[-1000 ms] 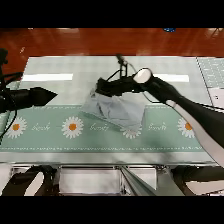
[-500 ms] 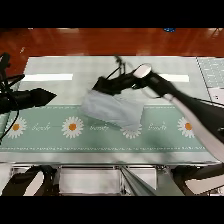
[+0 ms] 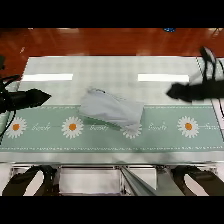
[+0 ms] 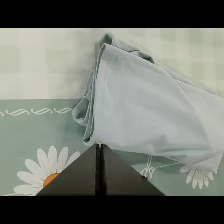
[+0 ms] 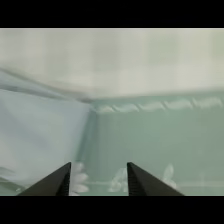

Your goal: Fold the shirts.

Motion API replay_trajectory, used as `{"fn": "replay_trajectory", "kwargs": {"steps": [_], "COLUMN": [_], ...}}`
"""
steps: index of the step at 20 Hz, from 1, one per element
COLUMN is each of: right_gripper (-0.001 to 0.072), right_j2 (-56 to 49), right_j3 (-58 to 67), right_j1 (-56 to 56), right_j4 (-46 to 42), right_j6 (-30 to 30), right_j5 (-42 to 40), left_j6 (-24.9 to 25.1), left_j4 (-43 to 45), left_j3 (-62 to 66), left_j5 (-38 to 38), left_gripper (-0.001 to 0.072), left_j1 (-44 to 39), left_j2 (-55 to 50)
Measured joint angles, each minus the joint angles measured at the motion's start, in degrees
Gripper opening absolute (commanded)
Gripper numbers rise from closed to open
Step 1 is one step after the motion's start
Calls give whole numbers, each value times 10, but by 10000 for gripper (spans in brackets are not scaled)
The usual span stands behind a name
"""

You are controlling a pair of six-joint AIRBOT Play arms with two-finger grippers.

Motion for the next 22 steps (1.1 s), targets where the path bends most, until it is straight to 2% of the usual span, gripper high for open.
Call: {"fn": "replay_trajectory", "kwargs": {"steps": [3, 7, 12, 17, 18, 19, 20, 22], "right_gripper": [407, 406, 406, 394, 314, 115, 26, 26], "right_j2": [54, 8, -142, -258, -275, -288, -300, -315], "right_j3": [-169, -273, -258, -181, -163, -147, -129, -91], "right_j1": [-33, -38, 14, 81, 92, 102, 112, 128], "right_j4": [78, 261, 435, 515, 521, 521, 519, 529], "right_j6": [15, -75, -198, -257, -262, -265, -270, -290], "right_j5": [-86, -177, -210, -196, -197, -200, -203, -198], "left_j6": [0, 0, 0, 0, 0, 0, 0, 0], "left_j4": [0, 0, 1, 1, 1, 1, 1, 1], "left_j3": [0, 0, 0, 0, 0, 0, 0, 0], "left_j5": [-5, -6, -6, -6, -6, -6, -6, -6], "left_gripper": [15, 14, 14, 15, 14, 15, 14, 14], "left_j1": [-12, -28, -44, -49, -49, -49, -49, -49], "left_j2": [0, 0, -1, -1, -1, -1, -2, -5]}}
